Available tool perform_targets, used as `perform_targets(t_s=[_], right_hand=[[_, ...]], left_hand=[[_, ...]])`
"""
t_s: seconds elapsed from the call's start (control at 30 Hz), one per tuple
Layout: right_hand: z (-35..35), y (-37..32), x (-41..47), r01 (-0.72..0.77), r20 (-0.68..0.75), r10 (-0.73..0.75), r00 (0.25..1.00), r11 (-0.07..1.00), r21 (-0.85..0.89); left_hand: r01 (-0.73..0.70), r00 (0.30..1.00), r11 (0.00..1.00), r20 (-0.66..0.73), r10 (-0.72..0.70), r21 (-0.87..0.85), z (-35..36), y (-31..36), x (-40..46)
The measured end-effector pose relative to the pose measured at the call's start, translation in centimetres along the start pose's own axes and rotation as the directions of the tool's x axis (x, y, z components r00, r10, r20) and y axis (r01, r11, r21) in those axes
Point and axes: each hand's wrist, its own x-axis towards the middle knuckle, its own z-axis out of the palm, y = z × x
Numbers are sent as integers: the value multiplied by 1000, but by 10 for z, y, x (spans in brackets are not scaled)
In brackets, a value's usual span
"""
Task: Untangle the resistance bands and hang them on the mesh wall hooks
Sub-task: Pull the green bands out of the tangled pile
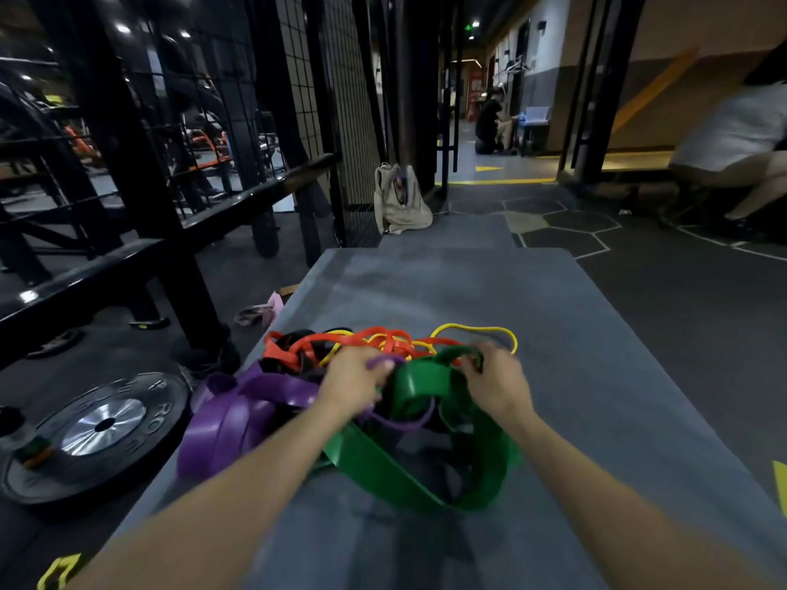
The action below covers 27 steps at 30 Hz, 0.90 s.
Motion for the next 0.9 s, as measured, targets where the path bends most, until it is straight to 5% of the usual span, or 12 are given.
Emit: perform_targets(t_s=[0.17,0.37,0.47,0.6,0.77,0.9], right_hand=[[-45,-1,-1,-48,-126,59,990,994,94],[-76,-3,-12,-186,-225,216,950,971,150],[-80,-7,-22,-279,-132,304,944,944,179],[-74,-37,-43,-120,61,123,991,992,-49],[-71,-95,-72,124,184,-210,960,910,395],[-62,-111,-79,135,306,-285,908,893,430]], left_hand=[[-17,946,880,-292,-140,-475,-69,26,14],[-113,814,766,-501,-293,-632,-137,30,1],[-85,808,776,-499,-313,-624,-153,19,-8],[-17,900,807,-361,-245,-591,-132,22,-31],[-64,944,777,-291,-157,-626,-116,46,-42],[-151,967,735,-253,-29,-661,-121,84,-50]])
